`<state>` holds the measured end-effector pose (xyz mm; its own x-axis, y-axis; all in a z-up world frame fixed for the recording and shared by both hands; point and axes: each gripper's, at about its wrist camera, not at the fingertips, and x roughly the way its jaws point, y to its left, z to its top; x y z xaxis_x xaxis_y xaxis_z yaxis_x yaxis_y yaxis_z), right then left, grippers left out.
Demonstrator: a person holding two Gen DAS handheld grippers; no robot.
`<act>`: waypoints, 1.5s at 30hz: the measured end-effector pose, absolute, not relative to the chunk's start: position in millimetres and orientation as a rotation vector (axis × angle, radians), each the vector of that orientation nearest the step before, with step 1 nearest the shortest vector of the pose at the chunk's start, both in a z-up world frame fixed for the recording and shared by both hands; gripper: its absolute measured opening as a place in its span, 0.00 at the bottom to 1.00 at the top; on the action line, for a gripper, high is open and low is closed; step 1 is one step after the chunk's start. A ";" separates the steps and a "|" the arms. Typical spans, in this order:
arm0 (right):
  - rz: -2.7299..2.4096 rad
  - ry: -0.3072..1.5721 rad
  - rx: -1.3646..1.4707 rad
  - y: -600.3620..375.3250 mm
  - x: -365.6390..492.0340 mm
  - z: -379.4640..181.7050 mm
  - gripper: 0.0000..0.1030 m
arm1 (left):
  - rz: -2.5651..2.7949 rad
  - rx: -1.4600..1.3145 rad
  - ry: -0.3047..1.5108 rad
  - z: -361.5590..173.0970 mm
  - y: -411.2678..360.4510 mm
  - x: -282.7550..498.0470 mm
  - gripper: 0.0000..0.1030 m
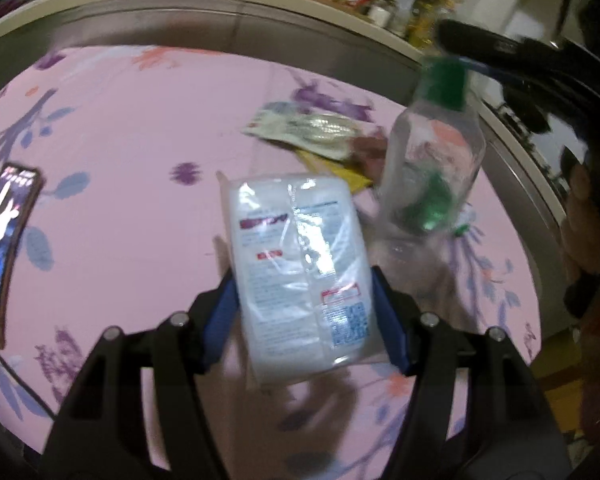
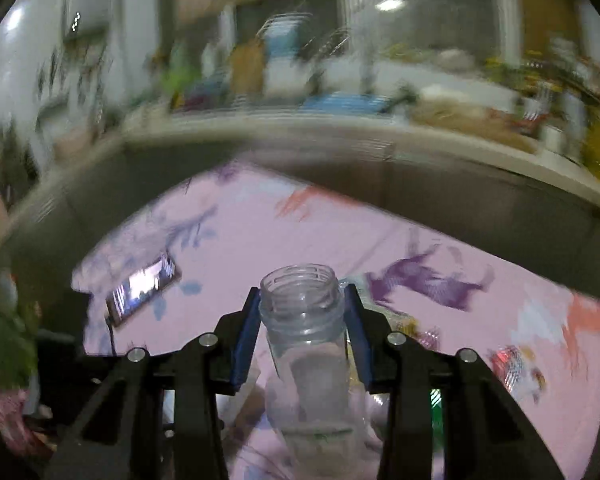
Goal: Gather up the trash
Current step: 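Carry the wipe pack and bottle over the white bin and open both tools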
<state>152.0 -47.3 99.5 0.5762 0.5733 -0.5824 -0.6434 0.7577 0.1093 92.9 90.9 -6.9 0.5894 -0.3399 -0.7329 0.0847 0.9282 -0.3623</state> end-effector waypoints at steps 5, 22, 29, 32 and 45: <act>0.610 0.518 0.126 -139.9 124.7 115.9 0.36 | -0.339 -0.251 0.920 4.9 40.9 99.2 0.60; 0.360 0.412 0.341 -342.1 89.8 130.9 0.36 | -0.637 -0.056 0.950 30.3 -145.2 145.0 0.60; 0.177 0.393 0.323 -420.6 86.2 121.0 0.36 | -0.757 0.029 0.965 29.7 -240.1 172.6 0.60; 0.108 0.381 0.327 -453.3 85.9 114.7 0.36 | -0.810 0.069 0.963 31.5 -283.5 179.8 0.60; -0.103 0.380 0.306 -548.7 88.8 72.2 0.36 | -0.896 0.194 0.971 12.1 -431.7 193.2 0.61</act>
<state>88.8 -548.7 72.2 0.9240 -0.0414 -0.3801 0.1554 0.9489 0.2745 193.2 -431.7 12.1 0.2493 -0.5712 -0.7821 0.7336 0.6386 -0.2326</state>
